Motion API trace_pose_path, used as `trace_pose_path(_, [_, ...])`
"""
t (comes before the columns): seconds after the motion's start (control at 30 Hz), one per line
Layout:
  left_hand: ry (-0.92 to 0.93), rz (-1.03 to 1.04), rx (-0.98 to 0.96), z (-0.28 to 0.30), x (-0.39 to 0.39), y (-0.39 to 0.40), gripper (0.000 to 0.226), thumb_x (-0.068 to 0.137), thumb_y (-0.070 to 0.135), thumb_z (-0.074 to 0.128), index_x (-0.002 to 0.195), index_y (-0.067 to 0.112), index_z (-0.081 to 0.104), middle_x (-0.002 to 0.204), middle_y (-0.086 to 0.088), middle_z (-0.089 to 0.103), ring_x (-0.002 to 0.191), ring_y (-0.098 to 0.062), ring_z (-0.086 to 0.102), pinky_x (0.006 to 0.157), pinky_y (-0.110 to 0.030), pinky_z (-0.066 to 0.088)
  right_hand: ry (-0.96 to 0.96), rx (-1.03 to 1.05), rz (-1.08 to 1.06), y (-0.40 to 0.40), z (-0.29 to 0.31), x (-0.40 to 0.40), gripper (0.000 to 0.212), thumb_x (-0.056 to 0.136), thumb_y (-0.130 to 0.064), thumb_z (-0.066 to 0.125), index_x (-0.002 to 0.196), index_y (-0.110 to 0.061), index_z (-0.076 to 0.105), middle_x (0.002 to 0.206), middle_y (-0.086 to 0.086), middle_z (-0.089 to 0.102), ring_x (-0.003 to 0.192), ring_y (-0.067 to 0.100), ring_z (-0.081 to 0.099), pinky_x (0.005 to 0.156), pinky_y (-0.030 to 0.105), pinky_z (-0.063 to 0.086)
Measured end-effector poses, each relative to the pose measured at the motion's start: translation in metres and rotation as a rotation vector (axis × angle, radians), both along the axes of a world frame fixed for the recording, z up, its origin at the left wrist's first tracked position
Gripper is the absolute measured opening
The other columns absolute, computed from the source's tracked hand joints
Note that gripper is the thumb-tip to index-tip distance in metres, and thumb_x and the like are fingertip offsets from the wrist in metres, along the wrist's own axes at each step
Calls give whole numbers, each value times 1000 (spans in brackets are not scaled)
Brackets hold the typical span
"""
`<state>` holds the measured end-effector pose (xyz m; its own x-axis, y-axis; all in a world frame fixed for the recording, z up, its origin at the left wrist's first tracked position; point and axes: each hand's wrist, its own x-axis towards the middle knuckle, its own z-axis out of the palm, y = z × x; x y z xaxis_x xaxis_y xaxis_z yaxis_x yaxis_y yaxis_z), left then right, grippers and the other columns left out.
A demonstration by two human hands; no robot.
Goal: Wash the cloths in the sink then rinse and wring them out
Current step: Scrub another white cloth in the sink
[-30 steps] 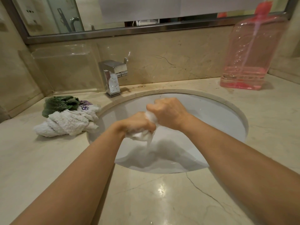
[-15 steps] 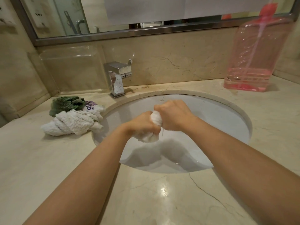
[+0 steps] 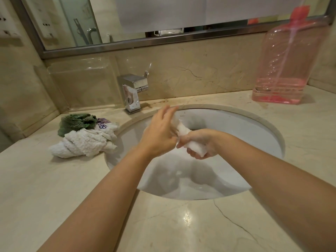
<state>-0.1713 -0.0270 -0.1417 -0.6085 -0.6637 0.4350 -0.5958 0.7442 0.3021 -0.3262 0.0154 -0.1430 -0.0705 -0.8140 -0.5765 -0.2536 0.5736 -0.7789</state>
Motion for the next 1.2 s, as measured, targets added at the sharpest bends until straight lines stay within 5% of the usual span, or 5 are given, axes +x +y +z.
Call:
trace_pose_path(0.2, [-539,-55,-271,-3,1,-3,125,72,26,79,148,39,-18,157,-3,-30,144,-31,-27,112,-44,30,-358,111,222,7,8,-14,24,71,-16,71,80,-11,50,58,-1,44,43,6,40,35,12,31])
trace_pose_path(0.33, [-99,-113,-472,-2,-1,-6,99,66,22,86,147,27,30,149,-8,38,137,-34,32,80,-49,56,-525,109,395,11,12,-18,43,57,-12,80,86,-7,49,56,0,43,41,5,40,31,12,31])
trace_pose_path(0.5, [185,-104,-501,0,3,-10,76,70,7,80,134,26,43,136,-10,52,119,-27,49,66,-40,54,-609,127,596,8,18,-20,60,49,-19,89,91,-8,49,56,2,51,35,5,42,27,13,34])
trace_pose_path(0.73, [-512,110,-232,-1,-6,4,44,85,25,65,125,22,47,105,1,64,88,-22,59,63,-30,39,79,91,422,11,11,-7,23,81,-16,69,95,-10,52,60,1,49,45,9,39,38,16,32])
trace_pose_path(1.2, [-746,245,416,-11,-4,5,27,70,19,73,94,12,62,78,-1,61,69,-19,63,62,-29,54,1096,-324,509,11,-6,36,55,76,-18,74,117,-6,39,76,2,49,63,20,51,48,29,35])
